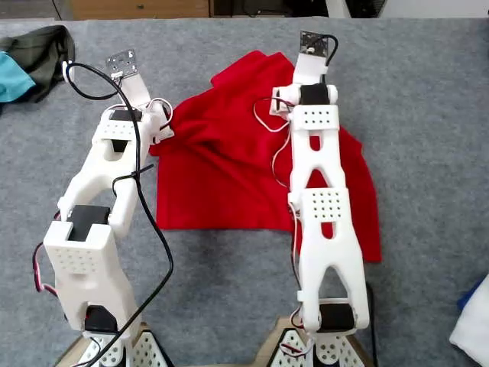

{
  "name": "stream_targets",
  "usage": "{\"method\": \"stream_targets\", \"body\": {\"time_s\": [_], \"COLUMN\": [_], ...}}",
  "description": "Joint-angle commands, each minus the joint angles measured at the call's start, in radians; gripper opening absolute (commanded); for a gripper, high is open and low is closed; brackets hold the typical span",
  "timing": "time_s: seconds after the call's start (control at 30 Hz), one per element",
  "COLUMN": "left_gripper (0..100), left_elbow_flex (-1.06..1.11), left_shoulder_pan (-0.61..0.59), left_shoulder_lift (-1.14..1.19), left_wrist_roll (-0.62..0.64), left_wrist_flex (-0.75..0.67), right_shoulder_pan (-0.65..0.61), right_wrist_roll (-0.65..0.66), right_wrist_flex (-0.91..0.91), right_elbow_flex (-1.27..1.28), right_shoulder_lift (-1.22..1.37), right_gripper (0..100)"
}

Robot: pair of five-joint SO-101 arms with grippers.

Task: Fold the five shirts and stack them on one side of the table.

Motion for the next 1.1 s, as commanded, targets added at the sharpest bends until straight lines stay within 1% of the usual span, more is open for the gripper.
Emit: {"method": "stream_targets", "body": {"time_s": [0.0,0.07,0.27,0.43,0.53,0.63,0.73,0.93,1.0,1.07], "left_gripper": [2,2,2,2,2,2,2,2,2,2], "left_elbow_flex": [-0.021,-0.021,-0.021,-0.021,-0.021,-0.021,-0.021,-0.023,-0.023,-0.021], "left_shoulder_pan": [0.014,0.014,0.015,0.015,0.015,0.015,0.015,0.015,0.015,0.015], "left_shoulder_lift": [-0.013,-0.013,-0.013,-0.013,-0.013,-0.013,-0.013,-0.013,-0.013,-0.013], "left_wrist_roll": [-0.003,-0.003,-0.003,-0.003,-0.003,-0.003,-0.003,-0.003,-0.003,-0.003], "left_wrist_flex": [0.005,0.005,0.005,0.005,0.005,0.005,0.005,0.005,0.005,0.005], "right_shoulder_pan": [0.001,0.012,0.062,0.124,0.166,0.174,0.165,0.125,0.117,0.120], "right_wrist_roll": [0.011,0.041,0.040,0.040,0.040,0.044,0.044,0.044,0.040,0.038], "right_wrist_flex": [0.028,0.063,0.219,0.377,0.381,0.381,0.381,0.377,0.374,0.374], "right_elbow_flex": [-0.041,-0.042,-0.053,-0.044,-0.041,-0.024,0.097,0.532,0.610,0.633], "right_shoulder_lift": [-0.004,-0.004,-0.025,-0.108,-0.157,-0.205,-0.265,-0.452,-0.506,-0.535], "right_gripper": [0.2,1.6,0.6,0.6,0.6,0.6,0.6,1.6,5.1,11.6]}}
